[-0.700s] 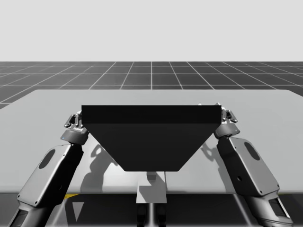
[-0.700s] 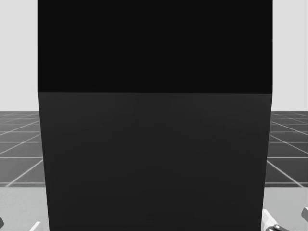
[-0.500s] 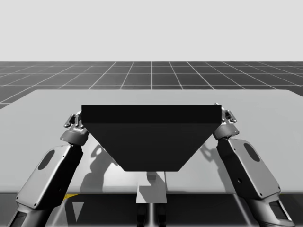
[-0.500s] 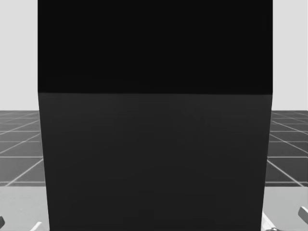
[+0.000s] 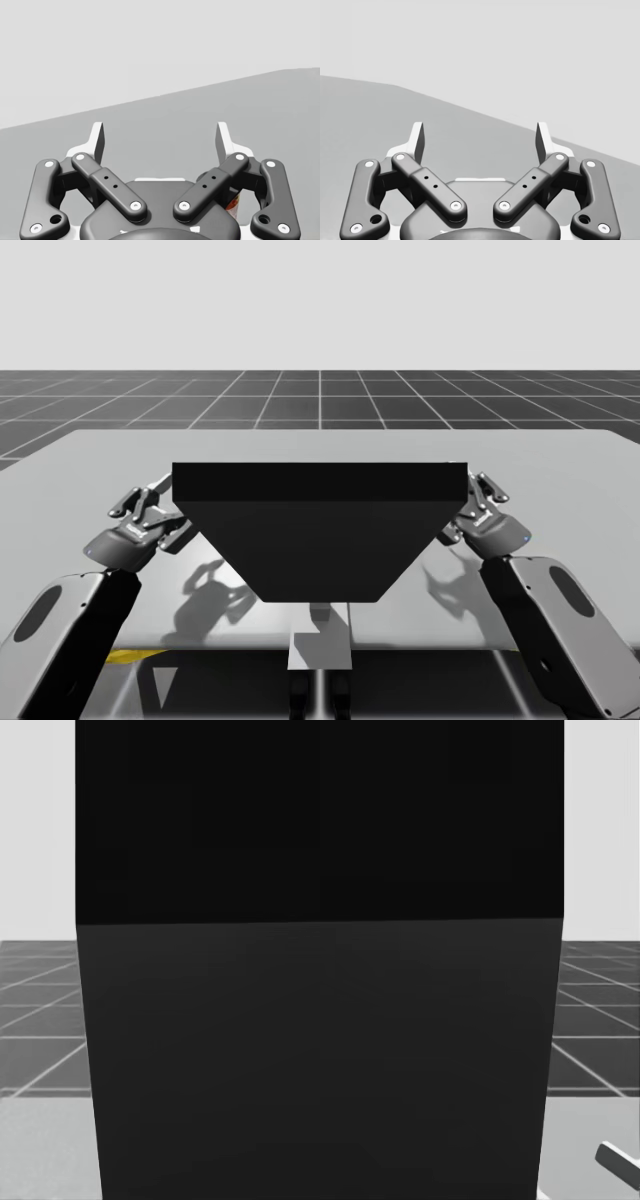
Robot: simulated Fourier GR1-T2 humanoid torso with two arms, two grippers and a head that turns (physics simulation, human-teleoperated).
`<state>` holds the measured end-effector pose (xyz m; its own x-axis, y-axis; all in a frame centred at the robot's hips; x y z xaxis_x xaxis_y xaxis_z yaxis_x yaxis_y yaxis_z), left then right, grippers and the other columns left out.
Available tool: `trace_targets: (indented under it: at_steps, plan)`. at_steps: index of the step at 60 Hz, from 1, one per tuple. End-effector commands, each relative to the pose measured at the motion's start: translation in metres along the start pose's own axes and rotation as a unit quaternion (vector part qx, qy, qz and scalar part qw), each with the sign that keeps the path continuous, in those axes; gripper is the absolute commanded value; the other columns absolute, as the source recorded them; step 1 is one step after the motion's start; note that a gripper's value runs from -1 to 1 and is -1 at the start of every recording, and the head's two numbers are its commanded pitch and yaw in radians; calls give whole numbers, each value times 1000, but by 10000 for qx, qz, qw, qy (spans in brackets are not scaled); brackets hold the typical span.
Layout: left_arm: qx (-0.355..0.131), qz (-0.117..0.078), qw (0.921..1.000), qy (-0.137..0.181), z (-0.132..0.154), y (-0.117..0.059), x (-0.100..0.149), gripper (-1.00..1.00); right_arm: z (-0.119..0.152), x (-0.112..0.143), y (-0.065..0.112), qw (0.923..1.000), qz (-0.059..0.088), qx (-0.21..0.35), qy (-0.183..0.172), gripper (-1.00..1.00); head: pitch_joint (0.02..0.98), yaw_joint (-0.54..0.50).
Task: Reach around the screen and pick up the object behind it.
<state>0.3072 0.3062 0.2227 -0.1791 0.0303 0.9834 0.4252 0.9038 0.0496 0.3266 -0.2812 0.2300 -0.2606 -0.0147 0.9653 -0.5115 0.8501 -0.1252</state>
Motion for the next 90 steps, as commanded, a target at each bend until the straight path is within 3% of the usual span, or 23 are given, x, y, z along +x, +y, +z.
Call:
trace_targets:
  at_steps: [1, 4, 10, 13, 18, 19, 27, 38, 42, 71, 90]
  plan:
    - [-536, -94, 9981, 286, 17, 1, -1, -1000, 22, 3, 10, 9970, 10, 779, -36, -1000, 189, -2]
    - [-713, -152, 9967, 363, 22, 2, -2, -1000, 29, 0, 11, 9947, 124, 1023, -31, -1000, 191, -2]
    - [-962, -225, 9939, 493, 29, 5, -3, -1000, 39, -4, 13, 9899, 114, 1414, 17, -1000, 194, 0]
    - [-1161, -240, 9913, 564, 33, 7, -4, -1000, 44, -7, 16, 9861, 14, 1660, 42, -1000, 196, 0]
    - [-1390, -240, 9879, 639, 37, 9, -5, -1000, 49, -11, 19, 9807, -12, 1956, 58, -1000, 197, -1]
    - [-1521, -262, 9856, 694, 39, 10, -7, -1000, 52, -15, 21, 9763, 18, 2164, 76, -1000, 199, 0]
    - [-1958, -259, 9764, 876, 40, 10, -15, -1000, 56, -27, 26, 9643, 7, 2644, 136, -1000, 203, 9]
    - [-2206, -237, 9689, 1095, 26, 16, -25, -1000, 57, -38, 29, 9475, 35, 3194, 138, -1000, 208, 31]
    - [-2209, -272, 9678, 1172, 22, 19, -29, -1000, 55, -42, 29, 9464, 112, 3225, 140, -1000, 208, 35]
    - [-2046, -286, 9667, 1509, -23, 36, -58, -1000, 46, -57, 32, 9440, 195, 3291, 92, -1000, 211, 94]
    - [-2164, -219, 9633, 1571, -58, 30, -70, -1000, 41, -58, 39, 9411, 287, 3368, 56, -1000, 212, 100]
